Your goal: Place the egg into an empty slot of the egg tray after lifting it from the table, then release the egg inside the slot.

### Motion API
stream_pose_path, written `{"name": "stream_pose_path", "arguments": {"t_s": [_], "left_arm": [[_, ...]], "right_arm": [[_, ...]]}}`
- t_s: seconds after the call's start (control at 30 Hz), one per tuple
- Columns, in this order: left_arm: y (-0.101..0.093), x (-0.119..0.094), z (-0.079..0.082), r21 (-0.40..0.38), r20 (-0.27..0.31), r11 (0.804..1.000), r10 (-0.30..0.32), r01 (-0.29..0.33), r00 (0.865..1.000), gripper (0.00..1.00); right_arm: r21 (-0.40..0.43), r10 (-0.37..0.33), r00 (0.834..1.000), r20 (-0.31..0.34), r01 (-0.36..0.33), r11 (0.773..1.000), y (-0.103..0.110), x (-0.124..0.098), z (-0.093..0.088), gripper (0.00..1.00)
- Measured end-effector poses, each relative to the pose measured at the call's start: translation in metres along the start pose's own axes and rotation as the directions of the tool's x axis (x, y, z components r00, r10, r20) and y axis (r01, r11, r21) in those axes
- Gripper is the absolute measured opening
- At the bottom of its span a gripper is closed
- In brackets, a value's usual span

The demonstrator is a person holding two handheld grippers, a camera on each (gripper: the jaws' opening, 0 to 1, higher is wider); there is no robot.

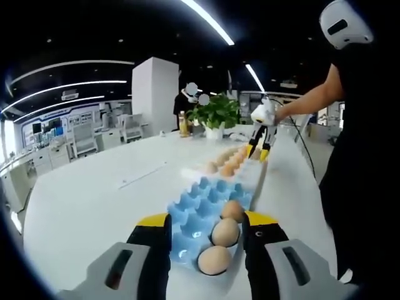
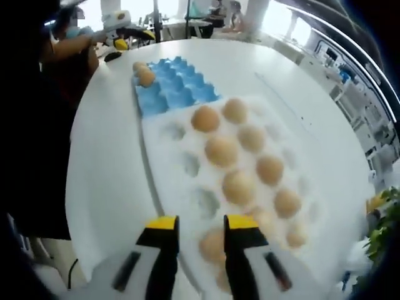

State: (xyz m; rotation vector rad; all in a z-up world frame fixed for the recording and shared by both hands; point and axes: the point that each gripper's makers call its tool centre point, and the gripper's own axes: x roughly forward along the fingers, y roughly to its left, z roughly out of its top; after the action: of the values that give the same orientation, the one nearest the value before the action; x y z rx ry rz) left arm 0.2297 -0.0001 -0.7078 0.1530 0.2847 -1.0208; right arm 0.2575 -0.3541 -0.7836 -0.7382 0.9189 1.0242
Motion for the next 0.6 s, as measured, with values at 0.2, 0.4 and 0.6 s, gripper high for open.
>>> {"name": "stream_pose_path", "arguments": {"t_s": [0.2, 0.4, 0.6], "left_arm": [[0.001, 0.001, 0.001, 0.001, 0.000, 1.000, -0.003, 0.003, 1.000, 0.45], [0.000, 0.003, 0.001, 0.000, 0.000, 1.000, -0.009, 0.009, 1.000, 0.45], [0.002, 0.000, 0.000, -0.003, -0.003, 1.000, -0.002, 0.002, 1.000, 0.45]], "right_arm": [[0.007, -0.034, 0.999, -0.034, 0.034, 0.999, -0.015, -0.009, -0.015, 0.28], [-0.009, -0.025, 0.997, -0.074, 0.025, 1.000, -0.016, -0.007, -0.022, 0.28], [-0.033, -0.011, 0.995, -0.094, 0.008, 0.999, -0.017, 0.000, -0.022, 0.27]]}}
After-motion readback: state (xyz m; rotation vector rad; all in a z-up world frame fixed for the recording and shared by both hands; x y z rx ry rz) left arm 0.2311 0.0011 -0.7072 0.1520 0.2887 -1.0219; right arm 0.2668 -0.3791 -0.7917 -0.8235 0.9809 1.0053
